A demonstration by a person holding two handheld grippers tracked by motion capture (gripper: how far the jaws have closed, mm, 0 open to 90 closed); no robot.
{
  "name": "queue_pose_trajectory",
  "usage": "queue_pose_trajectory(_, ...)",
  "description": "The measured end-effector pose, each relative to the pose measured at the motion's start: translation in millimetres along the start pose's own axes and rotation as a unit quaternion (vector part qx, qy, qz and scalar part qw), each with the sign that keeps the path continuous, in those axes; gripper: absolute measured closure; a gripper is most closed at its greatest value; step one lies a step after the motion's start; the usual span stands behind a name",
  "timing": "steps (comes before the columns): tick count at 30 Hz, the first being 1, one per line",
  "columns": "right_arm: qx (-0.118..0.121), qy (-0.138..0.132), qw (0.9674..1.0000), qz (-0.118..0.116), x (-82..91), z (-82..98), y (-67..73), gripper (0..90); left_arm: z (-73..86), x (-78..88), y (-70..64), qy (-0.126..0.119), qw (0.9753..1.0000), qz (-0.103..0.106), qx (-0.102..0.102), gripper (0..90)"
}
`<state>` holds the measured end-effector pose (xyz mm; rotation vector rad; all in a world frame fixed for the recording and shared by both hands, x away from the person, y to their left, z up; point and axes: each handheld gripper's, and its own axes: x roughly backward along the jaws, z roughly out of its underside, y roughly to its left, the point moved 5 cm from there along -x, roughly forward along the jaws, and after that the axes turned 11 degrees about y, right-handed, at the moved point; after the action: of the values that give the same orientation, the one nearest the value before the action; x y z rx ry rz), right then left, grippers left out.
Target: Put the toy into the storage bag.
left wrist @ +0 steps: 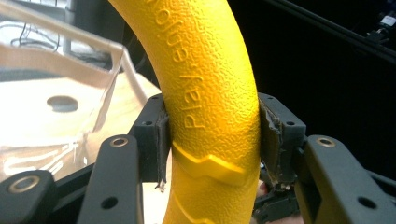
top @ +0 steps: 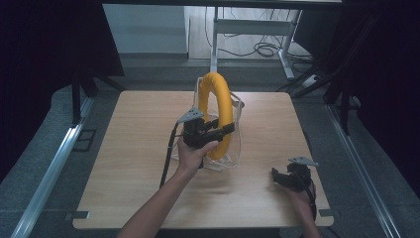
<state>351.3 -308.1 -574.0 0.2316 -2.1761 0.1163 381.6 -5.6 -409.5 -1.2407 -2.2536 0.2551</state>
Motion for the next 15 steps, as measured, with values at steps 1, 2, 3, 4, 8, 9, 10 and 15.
queue_pose_trajectory(1,0.000,0.000,1.0000,0.000,0.0,0.0,0.0,16.6,1.6,-0.1,1.7,-0.002,1.0000,0.002,0.003,50.2)
queue_pose_trajectory(2,0.000,0.000,1.0000,0.000,0.0,0.0,0.0,16.6,2.6,0.3,2.7,-0.004,1.0000,0.004,0.005,50.2)
queue_pose_trajectory(3,0.000,0.000,1.0000,0.000,0.0,0.0,0.0,16.6,3.0,0.9,3.0,-0.005,1.0000,0.004,0.005,50.2)
queue_pose_trajectory(4,0.000,0.000,1.0000,0.000,0.0,0.0,0.0,16.6,3.4,1.3,3.1,-0.005,1.0000,0.004,0.005,50.1)
queue_pose_trajectory(8,0.001,0.000,1.0000,0.000,0.0,0.1,0.0,16.6,4.2,1.7,3.1,-0.004,1.0000,0.005,0.005,50.0)
queue_pose_trajectory(9,0.001,0.000,1.0000,0.000,0.0,0.1,-0.1,16.6,4.2,1.7,3.1,-0.004,1.0000,0.005,0.006,49.9)
queue_pose_trajectory(10,0.001,0.000,1.0000,0.000,0.0,0.1,-0.1,16.6,4.2,1.5,3.2,-0.004,1.0000,0.005,0.006,49.9)
queue_pose_trajectory(15,0.000,0.000,1.0000,0.000,0.0,0.0,0.0,16.6,3.3,0.1,2.9,0.000,1.0000,0.001,0.004,49.4)
